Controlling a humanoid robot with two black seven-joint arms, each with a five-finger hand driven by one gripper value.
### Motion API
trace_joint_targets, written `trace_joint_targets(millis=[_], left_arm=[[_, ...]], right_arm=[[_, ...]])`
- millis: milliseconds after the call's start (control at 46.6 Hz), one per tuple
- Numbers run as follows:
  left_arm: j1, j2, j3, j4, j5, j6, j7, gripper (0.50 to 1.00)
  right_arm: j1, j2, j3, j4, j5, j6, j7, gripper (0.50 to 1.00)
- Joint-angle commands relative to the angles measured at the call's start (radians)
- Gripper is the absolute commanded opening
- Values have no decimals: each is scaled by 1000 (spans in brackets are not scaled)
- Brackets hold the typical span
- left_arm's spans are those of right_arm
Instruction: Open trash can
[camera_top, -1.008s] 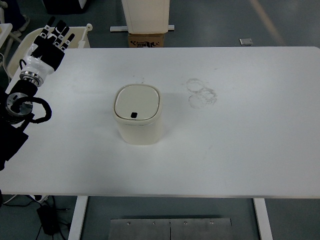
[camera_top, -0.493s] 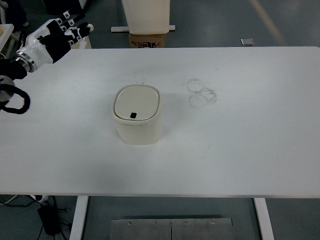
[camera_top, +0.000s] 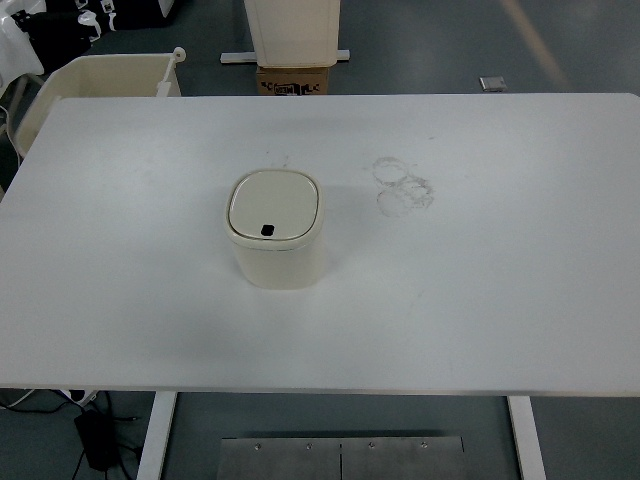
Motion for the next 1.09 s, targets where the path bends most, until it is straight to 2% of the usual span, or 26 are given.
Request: trace_joint_targets(millis=[0,408,558,622,751,815,922,1072], left_arm=[[-33,12,60,-4,-2,-28,-1,1000],[-337,32,474,-161,-11,-30,-2,1000],[-464,38,565,-210,-3,-33,7,1000],[-513,49,581,-253,0,-40,44,1000],[-541,54,580,-285,98,-93,218,1000],[-552,48,577,-285,158,-99,274,1000],[-570,35,577,-305,204,-144,311,1000],[-606,23,574,-332,273,-144,325,1000]], right_arm=[[1,0,0,0,1,0,0,993],[-1,0,1,0,-1,0,0,993],[1,0,0,0,-1,0,0,993],[1,0,1,0,1,0,1,993],[-1,0,0,0,-1,0,0,993],[1,0,0,0,-1,0,0,993],[-1,0,0,0,-1,0,0,993],[-1,0,0,0,1,0,0,993]])
